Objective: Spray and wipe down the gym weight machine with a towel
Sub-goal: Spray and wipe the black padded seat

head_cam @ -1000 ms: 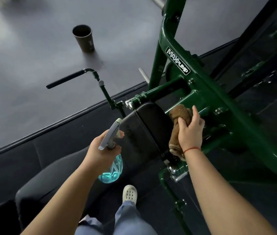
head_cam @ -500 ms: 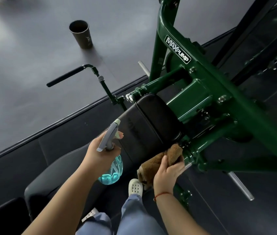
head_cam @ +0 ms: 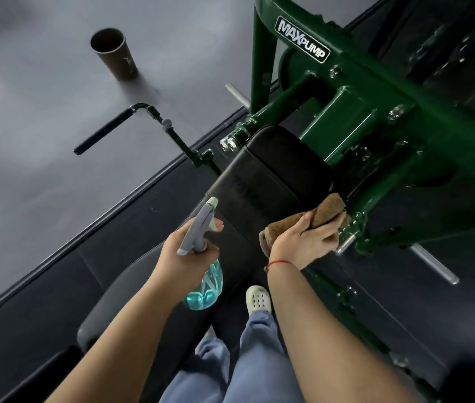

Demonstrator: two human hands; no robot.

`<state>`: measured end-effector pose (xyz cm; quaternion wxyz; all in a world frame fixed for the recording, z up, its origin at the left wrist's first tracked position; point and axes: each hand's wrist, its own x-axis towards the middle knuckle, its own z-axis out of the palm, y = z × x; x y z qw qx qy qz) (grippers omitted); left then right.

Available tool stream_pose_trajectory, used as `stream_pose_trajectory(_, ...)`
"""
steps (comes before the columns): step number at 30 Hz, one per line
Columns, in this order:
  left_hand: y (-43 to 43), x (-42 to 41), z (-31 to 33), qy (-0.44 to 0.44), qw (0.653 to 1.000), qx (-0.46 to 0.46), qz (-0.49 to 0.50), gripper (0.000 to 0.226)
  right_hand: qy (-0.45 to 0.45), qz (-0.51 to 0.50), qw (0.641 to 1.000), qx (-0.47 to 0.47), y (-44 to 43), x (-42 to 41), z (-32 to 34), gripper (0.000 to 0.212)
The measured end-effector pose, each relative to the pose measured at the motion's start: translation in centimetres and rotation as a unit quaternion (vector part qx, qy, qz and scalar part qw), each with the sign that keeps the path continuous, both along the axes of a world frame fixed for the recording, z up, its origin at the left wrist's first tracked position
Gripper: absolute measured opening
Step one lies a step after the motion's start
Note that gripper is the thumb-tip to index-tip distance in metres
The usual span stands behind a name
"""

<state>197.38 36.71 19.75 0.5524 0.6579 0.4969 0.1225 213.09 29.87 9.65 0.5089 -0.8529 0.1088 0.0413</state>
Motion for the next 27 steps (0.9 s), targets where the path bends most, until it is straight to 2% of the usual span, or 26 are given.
stream_pose_trajectory(7,1.1,-4.1,-1.2,0.018,0.998,-0.018,-0.061,0.042,0.107,0.012,0.994,-0.036,0.1,-8.5,-2.5,0.066)
stream_pose_trajectory(10,1.6,-5.1,-1.8,0.031,0.997,-0.018,-0.065,0.04,0.182,0.018,0.983,-0.033,-0.9,-9.0,-2.9,0.062)
stream_pose_trajectory(12,1.7,-5.6,-1.9,0.034,0.997,-0.03,-0.069,0.037,0.199,0.002,0.98,-0.01,-2.1,-8.0,-2.4,0.056)
stream_pose_trajectory(14,1.8,-5.9,-1.8,0.026,0.996,-0.043,-0.069,0.035,0.139,0.005,0.99,0.011,-2.9,-6.3,-1.1,0.053)
stream_pose_trajectory(17,2.0,-6.3,-1.3,0.007,0.996,-0.053,-0.068,0.039,-0.018,0.026,0.999,0.009,-2.3,-3.0,1.1,0.056)
stream_pose_trajectory(19,2.3,-6.6,-1.1,-0.003,0.997,-0.049,-0.058,0.04,-0.109,0.053,0.991,-0.054,-1.1,-1.6,1.5,0.057)
stream_pose_trajectory(21,2.5,-6.8,-0.9,-0.006,0.998,-0.048,-0.046,0.039,-0.146,0.082,0.977,-0.129,-0.4,-1.9,1.0,0.059)
stream_pose_trajectory(23,2.8,-6.9,-0.9,-0.009,0.998,-0.05,-0.026,0.036,-0.163,0.141,0.954,-0.21,-0.7,-3.9,-0.3,0.066)
stream_pose_trajectory(25,2.9,-6.9,-0.8,-0.009,0.999,-0.05,-0.015,0.037,-0.188,0.239,0.909,-0.285,-1.8,-6.5,-1.8,0.076)
stream_pose_trajectory(27,2.9,-6.7,-0.7,-0.007,0.999,-0.047,-0.013,0.038,-0.208,0.314,0.869,-0.321,-2.7,-7.9,-2.5,0.08)
